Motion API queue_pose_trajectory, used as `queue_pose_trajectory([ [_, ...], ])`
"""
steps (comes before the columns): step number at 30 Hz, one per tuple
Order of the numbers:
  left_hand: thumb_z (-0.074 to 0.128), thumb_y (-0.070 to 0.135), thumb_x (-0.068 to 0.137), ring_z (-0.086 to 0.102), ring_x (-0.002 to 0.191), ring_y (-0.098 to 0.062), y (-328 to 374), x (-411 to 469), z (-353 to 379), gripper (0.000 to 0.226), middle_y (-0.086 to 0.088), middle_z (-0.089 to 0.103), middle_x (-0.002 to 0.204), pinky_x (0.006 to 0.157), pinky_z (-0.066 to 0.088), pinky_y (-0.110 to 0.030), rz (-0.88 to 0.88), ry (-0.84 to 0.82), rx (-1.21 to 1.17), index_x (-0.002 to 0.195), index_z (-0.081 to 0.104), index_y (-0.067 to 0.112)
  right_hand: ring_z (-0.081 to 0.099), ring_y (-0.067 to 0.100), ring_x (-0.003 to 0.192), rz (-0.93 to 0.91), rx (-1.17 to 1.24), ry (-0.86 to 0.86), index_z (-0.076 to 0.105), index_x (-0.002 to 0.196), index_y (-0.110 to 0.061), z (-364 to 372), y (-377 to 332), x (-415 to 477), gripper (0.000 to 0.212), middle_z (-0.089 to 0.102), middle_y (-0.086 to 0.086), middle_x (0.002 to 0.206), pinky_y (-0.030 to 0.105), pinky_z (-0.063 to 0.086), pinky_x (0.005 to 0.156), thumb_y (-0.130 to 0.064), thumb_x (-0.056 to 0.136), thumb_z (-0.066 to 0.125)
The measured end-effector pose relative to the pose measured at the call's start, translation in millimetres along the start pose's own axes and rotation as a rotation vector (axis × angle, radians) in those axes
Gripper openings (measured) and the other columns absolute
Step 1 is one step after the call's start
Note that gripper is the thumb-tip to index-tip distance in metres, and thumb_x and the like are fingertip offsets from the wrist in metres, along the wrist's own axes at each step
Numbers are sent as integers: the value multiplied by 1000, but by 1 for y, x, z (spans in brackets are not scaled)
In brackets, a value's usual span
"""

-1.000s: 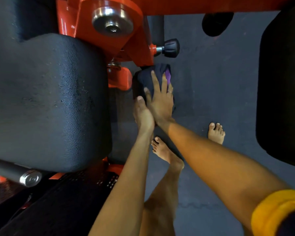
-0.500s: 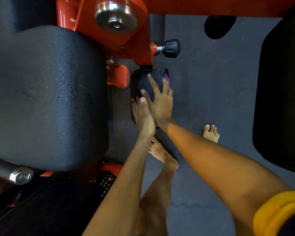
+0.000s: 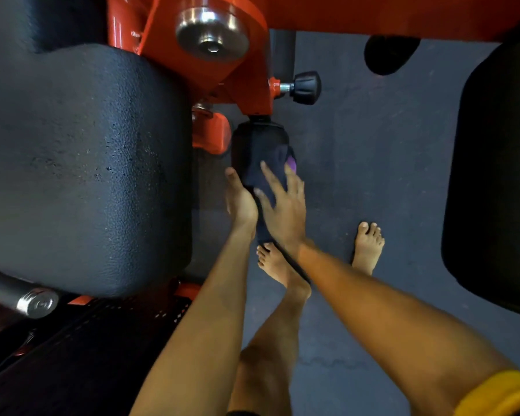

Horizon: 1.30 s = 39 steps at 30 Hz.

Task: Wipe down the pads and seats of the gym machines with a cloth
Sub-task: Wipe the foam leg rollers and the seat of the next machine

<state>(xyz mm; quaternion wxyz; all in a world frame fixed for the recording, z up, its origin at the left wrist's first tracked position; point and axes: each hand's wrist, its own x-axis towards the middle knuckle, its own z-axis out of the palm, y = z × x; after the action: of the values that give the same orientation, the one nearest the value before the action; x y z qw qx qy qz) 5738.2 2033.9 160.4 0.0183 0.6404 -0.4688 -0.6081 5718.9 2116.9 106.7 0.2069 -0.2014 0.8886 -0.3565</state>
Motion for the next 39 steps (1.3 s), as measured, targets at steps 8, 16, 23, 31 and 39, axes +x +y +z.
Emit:
queue_pose_trajectory([
  [8,19,93,74,29,150,-15,-10,-23,9,108,0,35,162,125,20,-45,70,96,11,156,34,25,35,45,141,-3,-62,41,41,155,-35,-5,-15,48,55,31,14,163,55,37,113,-49,103,49],
  [16,18,43,111,26,149,-19,26,-1,-2,59,-6,32,160,106,24,-15,4,74,-27,157,27,7,28,40,146,-105,-2,-179,32,155,-47,-16,31,-45,56,23,10,165,55,32,119,-45,103,52],
  [23,17,71,97,9,155,-9,-1,-28,8,81,1,15,169,127,3,-38,150,-33,155,161,18,21,38,42,138,94,14,32,40,154,-40,-7,-22,59,56,31,10,162,53,40,110,-40,100,54],
  [31,17,51,108,36,145,-16,18,6,-8,65,-4,40,156,101,29,-13,-14,3,-66,155,32,9,34,44,140,-57,-87,-117,37,156,-40,-5,6,-43,54,26,14,163,56,33,117,-46,103,50],
  [39,26,98,73,24,152,-13,-13,-2,7,115,3,30,163,126,16,-36,-7,28,-34,158,30,20,35,45,141,52,-38,-63,43,153,-38,-9,-17,23,56,31,15,162,54,35,116,-37,99,57],
])
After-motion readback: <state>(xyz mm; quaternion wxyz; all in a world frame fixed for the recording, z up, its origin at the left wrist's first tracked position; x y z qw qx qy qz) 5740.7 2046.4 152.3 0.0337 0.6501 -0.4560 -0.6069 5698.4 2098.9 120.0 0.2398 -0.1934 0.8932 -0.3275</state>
